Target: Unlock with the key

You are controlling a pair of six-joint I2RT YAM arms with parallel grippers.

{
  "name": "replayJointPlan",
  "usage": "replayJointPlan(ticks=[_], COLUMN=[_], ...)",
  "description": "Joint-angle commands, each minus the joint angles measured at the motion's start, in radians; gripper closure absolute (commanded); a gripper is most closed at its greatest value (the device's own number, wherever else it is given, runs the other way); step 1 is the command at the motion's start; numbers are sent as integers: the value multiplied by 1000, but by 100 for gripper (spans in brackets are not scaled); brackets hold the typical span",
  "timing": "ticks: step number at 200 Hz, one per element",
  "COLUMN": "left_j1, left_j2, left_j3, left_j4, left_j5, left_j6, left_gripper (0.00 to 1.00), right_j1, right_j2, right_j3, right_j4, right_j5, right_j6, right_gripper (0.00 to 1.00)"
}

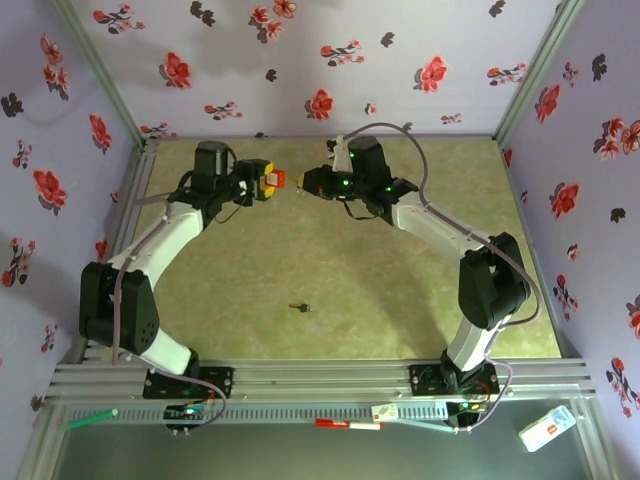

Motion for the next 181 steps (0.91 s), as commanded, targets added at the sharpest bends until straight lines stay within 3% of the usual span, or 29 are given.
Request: replayJointPlan(ticks=[1, 181], left_j1=[-11, -46], left_j2=[11, 57], left_j3=[19, 68], left_j4=[58, 41], left_j5=[-16, 46], left_j6=[-34, -8], left_gripper=[100, 100], right_j1=[2, 8], right_j2=[15, 10], right_j3=[35, 39], right_j4=[39, -40], right_j5=[-30, -13], right_j6=[-27, -118], right_gripper=[100, 100])
